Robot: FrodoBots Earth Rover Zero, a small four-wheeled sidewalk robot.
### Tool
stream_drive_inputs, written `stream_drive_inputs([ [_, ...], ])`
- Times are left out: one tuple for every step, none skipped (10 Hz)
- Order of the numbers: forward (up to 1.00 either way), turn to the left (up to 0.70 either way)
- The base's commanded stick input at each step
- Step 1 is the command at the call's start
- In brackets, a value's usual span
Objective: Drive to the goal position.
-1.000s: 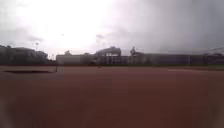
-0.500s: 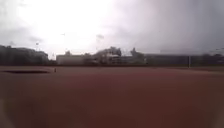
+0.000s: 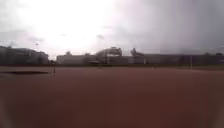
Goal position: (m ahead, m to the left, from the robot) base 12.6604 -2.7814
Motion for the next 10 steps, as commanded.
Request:
stream_drive_inputs([
  [0.5, 0.0],
  [0.5, 0.0],
  [0.5, 0.0],
  [0.5, 0.0],
  [0.5, 0.0],
  [0.5, 0.0],
  [0.5, 0.0],
  [0.5, 0.0],
  [0.5, 0.0],
  [0.5, 0.0],
])
